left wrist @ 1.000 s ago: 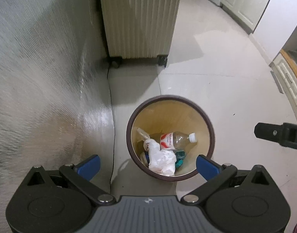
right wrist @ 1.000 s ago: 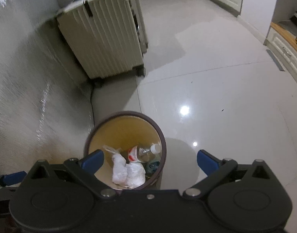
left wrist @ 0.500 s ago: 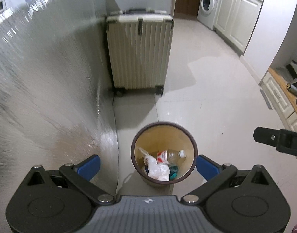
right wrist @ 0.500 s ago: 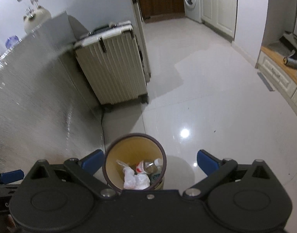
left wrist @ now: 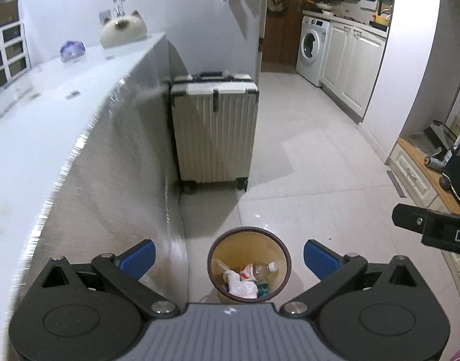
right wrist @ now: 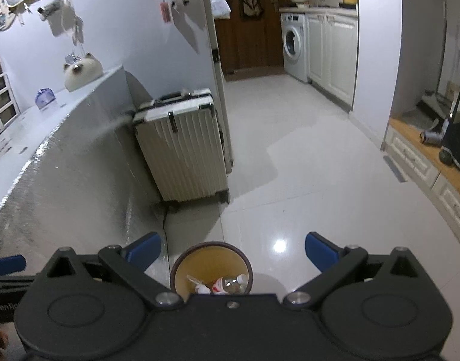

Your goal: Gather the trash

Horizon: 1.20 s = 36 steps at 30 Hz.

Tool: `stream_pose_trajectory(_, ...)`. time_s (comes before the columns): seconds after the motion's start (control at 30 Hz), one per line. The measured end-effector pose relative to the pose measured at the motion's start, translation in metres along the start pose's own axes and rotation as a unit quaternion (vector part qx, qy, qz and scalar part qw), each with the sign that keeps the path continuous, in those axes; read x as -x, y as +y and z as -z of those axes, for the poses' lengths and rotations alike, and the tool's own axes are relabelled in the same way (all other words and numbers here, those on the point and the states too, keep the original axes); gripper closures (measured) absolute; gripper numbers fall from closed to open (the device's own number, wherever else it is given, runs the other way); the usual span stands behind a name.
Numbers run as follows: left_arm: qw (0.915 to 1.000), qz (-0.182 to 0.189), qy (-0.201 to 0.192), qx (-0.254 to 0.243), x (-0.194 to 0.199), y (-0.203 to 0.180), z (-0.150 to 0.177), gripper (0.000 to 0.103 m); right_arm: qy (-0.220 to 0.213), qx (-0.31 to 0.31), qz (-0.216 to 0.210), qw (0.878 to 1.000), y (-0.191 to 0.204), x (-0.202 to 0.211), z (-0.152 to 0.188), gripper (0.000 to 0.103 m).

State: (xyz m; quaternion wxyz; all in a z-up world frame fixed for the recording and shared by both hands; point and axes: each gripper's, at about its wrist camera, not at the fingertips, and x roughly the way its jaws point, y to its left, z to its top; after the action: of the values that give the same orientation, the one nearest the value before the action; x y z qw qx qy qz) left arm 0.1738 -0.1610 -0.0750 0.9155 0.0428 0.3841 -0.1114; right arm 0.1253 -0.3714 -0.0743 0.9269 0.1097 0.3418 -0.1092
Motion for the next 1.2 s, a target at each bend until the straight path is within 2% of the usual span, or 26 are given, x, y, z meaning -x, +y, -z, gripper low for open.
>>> stream_pose_trajectory(0.17, 0.9997, 0.006, -0.023, -0.002, 0.041, 0.014, 0.003, 0.000, -0.017, 0.010, -0.009, 1.000, 0.011, 0.036, 0.004, 0.000)
stream_pose_trajectory(0.33, 0.9986, -0.013, -0.051, -0.003, 0.073, 0.034, 0.011, 0.000, -0.027, 0.023, -0.016, 0.999, 0.024, 0.062, 0.010, 0.000)
stream_pose_trajectory(0.53, 0.9981, -0.025, -0.055, 0.009, 0.095, 0.059, 0.021, 0.000, -0.022, 0.033, -0.022, 0.999, 0.037, 0.077, 0.020, 0.000)
stream_pose_trajectory(0.83, 0.9990, -0.032, -0.030, 0.007, 0.099, 0.075, 0.038, 0.000, -0.011, 0.041, -0.019, 0.999, 0.051, 0.088, 0.033, 0.000)
stream_pose_trajectory(1.2, 0.9992, -0.035, -0.011, 0.016, 0.095, 0.090, 0.044, 0.000, 0.014, 0.059, -0.018, 0.998, 0.065, 0.086, 0.047, 0.000)
